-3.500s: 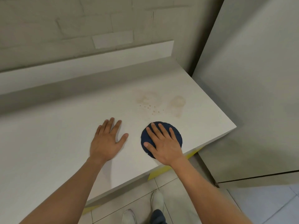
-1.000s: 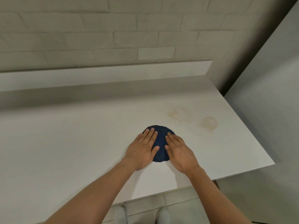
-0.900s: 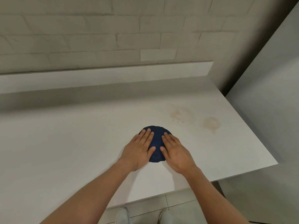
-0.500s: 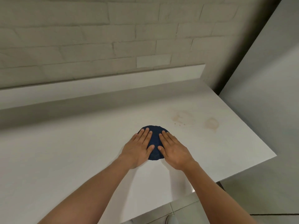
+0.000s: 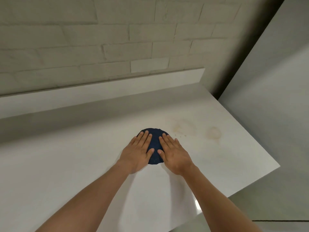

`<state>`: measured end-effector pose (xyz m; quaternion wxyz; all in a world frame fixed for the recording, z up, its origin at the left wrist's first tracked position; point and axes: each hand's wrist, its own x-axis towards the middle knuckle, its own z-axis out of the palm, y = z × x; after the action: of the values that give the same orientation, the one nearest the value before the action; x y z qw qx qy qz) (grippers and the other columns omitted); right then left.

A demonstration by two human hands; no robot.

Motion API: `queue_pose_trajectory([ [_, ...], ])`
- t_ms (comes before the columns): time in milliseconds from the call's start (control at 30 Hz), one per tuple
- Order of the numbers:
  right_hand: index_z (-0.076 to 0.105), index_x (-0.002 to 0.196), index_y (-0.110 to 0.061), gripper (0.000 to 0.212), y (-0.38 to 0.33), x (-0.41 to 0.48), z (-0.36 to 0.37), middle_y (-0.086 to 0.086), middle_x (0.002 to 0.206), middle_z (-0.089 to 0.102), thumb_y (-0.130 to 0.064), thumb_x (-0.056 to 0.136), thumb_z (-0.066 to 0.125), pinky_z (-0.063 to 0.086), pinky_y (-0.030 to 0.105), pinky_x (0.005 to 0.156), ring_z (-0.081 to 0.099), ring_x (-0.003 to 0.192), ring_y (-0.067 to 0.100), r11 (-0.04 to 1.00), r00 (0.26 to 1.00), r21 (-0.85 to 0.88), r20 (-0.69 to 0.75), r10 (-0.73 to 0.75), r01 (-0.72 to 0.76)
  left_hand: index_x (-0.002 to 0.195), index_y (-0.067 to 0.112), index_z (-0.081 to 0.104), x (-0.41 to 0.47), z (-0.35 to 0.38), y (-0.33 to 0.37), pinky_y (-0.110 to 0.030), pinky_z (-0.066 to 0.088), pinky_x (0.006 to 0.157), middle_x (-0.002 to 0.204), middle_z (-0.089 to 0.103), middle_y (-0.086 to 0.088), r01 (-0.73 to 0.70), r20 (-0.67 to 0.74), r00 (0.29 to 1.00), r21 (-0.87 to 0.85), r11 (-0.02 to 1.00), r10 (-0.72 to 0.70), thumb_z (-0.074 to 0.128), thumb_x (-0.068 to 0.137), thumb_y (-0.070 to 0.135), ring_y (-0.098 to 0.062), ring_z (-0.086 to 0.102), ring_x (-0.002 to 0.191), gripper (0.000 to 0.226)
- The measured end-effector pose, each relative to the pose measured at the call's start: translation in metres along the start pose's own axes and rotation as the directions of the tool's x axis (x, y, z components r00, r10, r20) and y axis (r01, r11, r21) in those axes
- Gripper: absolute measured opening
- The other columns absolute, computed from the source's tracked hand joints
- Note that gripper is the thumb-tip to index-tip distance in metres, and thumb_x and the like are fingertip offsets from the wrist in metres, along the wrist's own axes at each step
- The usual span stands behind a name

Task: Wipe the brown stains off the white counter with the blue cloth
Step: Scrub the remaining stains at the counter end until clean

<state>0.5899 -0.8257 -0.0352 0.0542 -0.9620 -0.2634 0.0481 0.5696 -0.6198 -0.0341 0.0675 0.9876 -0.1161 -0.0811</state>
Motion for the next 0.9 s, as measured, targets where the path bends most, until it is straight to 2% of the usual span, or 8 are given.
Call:
queue_pose_trajectory([
  [333,0.004,0.160,-0.016,0.062,0.034,0.053,-0.010,0.003,0.168,0.001,-0.047,0.106,0.008,-0.003,0.041,0.124,-0.003,0.154,0.016,0.999,0.998,-0.019,0.060,-0.027,0.028,0.160,0.017,-0.012,0.050,-0.007,-0.001,-0.032,-0.010,0.124,0.167,-0.018,0.001,0.087,0.000,0.996,-0.009,0.996,-0.087,0.007,0.107,0.050,-0.013,-0.018,0.153,0.065],
  [567,-0.001,0.159,-0.018,0.063,0.044,0.092,-0.018,0.001,0.168,-0.003,-0.048,0.105,0.006,-0.003,0.045,0.124,-0.005,0.153,0.015,0.996,0.991,-0.050,0.112,-0.071,0.077,0.159,0.015,-0.012,0.073,-0.015,-0.012,-0.035,-0.004,0.126,0.168,-0.016,0.000,0.146,0.011,0.989,0.013,0.989,-0.146,0.007,0.106,0.049,-0.015,-0.017,0.154,0.066],
  [700,0.003,0.160,-0.019,0.062,0.044,0.109,-0.025,-0.001,0.168,0.001,-0.049,0.105,0.008,-0.003,0.045,0.124,-0.002,0.153,0.013,0.996,0.989,-0.019,0.118,-0.087,0.090,0.161,0.012,-0.008,0.088,-0.028,-0.019,-0.037,-0.001,0.126,0.169,-0.013,-0.004,0.182,0.067,0.981,-0.007,0.983,-0.181,0.015,0.106,0.044,-0.017,-0.013,0.155,0.067],
  [800,0.014,0.159,-0.018,0.059,0.058,0.102,-0.034,-0.002,0.167,0.014,-0.046,0.107,0.017,-0.001,0.041,0.124,0.007,0.152,0.010,0.992,0.998,0.115,0.031,-0.059,0.055,0.161,0.011,0.002,0.108,-0.033,-0.004,-0.039,-0.002,0.125,0.170,-0.005,-0.007,0.319,0.098,0.946,-0.141,0.937,-0.308,0.023,0.104,0.043,-0.021,-0.007,0.156,0.069],
  [900,0.028,0.156,-0.015,0.055,0.083,0.066,-0.039,0.001,0.162,0.028,-0.040,0.108,0.028,0.006,0.035,0.124,0.020,0.150,0.013,0.957,0.987,0.283,-0.127,0.099,-0.060,0.162,0.014,0.006,0.125,-0.023,0.026,-0.046,-0.003,0.123,0.170,0.000,-0.009,0.465,0.059,0.880,-0.304,0.832,-0.471,0.019,0.102,0.057,-0.027,-0.005,0.155,0.074],
])
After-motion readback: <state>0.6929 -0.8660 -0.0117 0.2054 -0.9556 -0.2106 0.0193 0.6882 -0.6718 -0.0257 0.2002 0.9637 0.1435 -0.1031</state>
